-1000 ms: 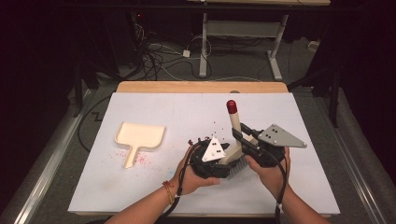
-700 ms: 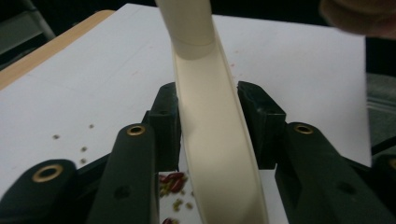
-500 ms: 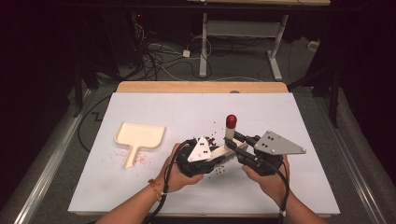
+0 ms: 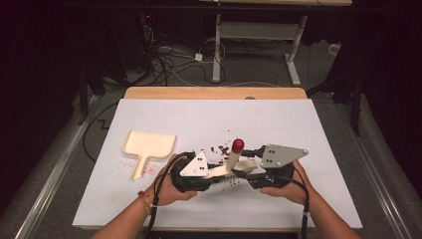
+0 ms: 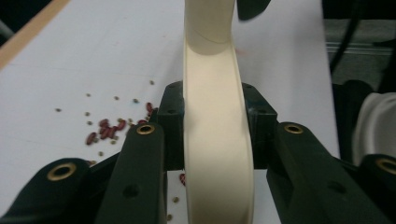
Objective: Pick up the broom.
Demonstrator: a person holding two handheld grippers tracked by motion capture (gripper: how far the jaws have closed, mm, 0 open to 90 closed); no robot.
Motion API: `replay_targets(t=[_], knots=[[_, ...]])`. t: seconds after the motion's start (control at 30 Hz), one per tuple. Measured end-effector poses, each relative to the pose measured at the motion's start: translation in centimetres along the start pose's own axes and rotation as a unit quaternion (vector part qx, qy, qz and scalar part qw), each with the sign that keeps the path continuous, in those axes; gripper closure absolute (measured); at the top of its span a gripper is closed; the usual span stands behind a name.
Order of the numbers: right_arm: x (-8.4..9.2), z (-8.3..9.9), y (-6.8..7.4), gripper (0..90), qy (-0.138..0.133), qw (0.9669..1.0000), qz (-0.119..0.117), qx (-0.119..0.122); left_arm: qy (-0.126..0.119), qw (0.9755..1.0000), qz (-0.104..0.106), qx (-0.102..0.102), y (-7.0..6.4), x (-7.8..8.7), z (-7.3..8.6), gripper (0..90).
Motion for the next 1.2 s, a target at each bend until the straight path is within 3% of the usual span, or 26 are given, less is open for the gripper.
replay_targets(t=[0.07,0.13,0.17,0.2,0.27,0.33,0.37,0.43,0.47,0.53,0.6,0.63,0.67,0.7,0.77,0.83,0.87,0.9,0.93,0.97,1.0,1.03,1.13,1.2], knots=[[-0.5,0.8,-0.1,43.3,0.023,0.9993,-0.027,-0.009,-0.002,0.9999,0.012,0.005,0.0,0.0,0.3,65.3],[-1.1,1.6,0.0,43.3,0.055,0.9969,-0.055,0.000,-0.003,0.9993,0.037,0.008,-0.1,-0.3,0.5,65.3],[-1.3,1.9,0.1,43.5,0.066,0.9958,-0.065,0.000,-0.003,0.9993,0.037,0.008,-0.1,-0.3,0.5,65.3],[-1.6,2.2,0.1,44.0,0.070,0.9938,-0.086,-0.004,-0.003,0.9985,0.053,0.009,-0.2,-0.5,0.6,65.3],[-2.0,2.7,0.2,48.1,0.073,0.9903,-0.118,-0.014,-0.004,0.9976,0.068,0.009,-0.3,-0.7,0.6,65.2],[-2.3,3.1,0.3,58.4,0.075,0.9868,-0.141,-0.027,-0.001,0.9966,0.082,0.008,-0.3,-0.8,0.8,65.2],[-2.4,3.3,0.2,60.1,0.065,0.9850,-0.158,-0.023,0.000,0.9959,0.090,0.007,-0.3,-0.8,0.8,65.1],[-2.3,3.4,0.0,63.5,0.058,0.9802,-0.182,-0.053,-0.013,0.9959,0.090,0.004,-0.4,-0.6,0.7,64.5],[-2.2,3.4,0.1,64.9,0.055,0.9794,-0.185,-0.058,-0.013,0.9959,0.090,0.004,-0.4,-0.6,0.7,63.5],[-2.1,3.1,0.4,66.3,0.054,0.9827,-0.172,-0.044,-0.019,0.9967,0.079,-0.002,-0.2,-0.4,0.5,59.6],[-2.3,2.8,0.4,67.2,0.056,0.9853,-0.156,-0.041,-0.013,0.9986,0.050,-0.011,0.1,0.0,0.7,55.5],[-2.3,2.7,0.4,67.4,0.060,0.9860,-0.150,-0.042,-0.013,0.9986,0.050,-0.011,0.1,0.0,0.7,51.6],[-2.3,2.7,0.4,67.4,0.060,0.9860,-0.150,-0.042,-0.006,0.9995,0.026,-0.018,0.2,0.1,0.8,51.6],[-2.4,2.6,0.4,67.5,0.071,0.9889,-0.125,-0.038,-0.002,0.9997,0.010,-0.021,0.3,0.3,0.8,46.3],[-2.3,2.6,0.3,67.5,0.074,0.9899,-0.116,-0.033,0.004,0.9990,-0.031,-0.030,0.5,1.0,0.9,43.8],[-2.1,2.3,-0.1,67.6,0.075,0.9933,-0.082,-0.033,0.015,0.9954,-0.086,-0.040,0.5,1.7,1.3,35.0],[-2.0,2.2,-0.3,67.6,0.068,0.9946,-0.070,-0.034,0.019,0.9910,-0.126,-0.041,0.5,2.5,2.0,32.3],[-2.0,2.2,-0.3,67.6,0.068,0.9946,-0.070,-0.034,0.019,0.9910,-0.126,-0.041,0.5,2.5,2.0,32.1],[-1.9,2.1,-0.6,67.6,0.064,0.9954,-0.059,-0.039,0.021,0.9891,-0.141,-0.039,0.4,3.0,2.5,32.1],[-1.7,1.9,-1.2,67.5,0.060,0.9966,-0.035,-0.043,0.023,0.9875,-0.152,-0.035,0.4,3.5,3.0,27.1],[-1.7,1.9,-1.2,67.5,0.060,0.9966,-0.035,-0.043,0.023,0.9853,-0.166,-0.031,0.4,4.1,3.5,27.1],[-1.5,2.0,-1.8,67.5,0.063,0.9970,-0.012,-0.043,0.024,0.9830,-0.180,-0.026,0.5,4.7,4.0,24.6],[-1.2,2.1,-2.5,67.5,0.057,0.9969,-0.005,-0.054,0.028,0.9771,-0.211,0.001,1.0,6.6,5.8,21.5],[-0.9,2.2,-3.5,67.5,0.061,0.9960,0.024,-0.061,0.025,0.9720,-0.233,0.014,1.3,8.0,6.9,19.0]])
Point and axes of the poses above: each handheld gripper's, and its own axes: x roughly backward along the jaws, z roughly out of its underside, y roughly to its left, the point moved 2 cm from there along -x, roughly forward along the jaws, and after that the axes turned 13 degrees about -y, right-handed, at the moved point
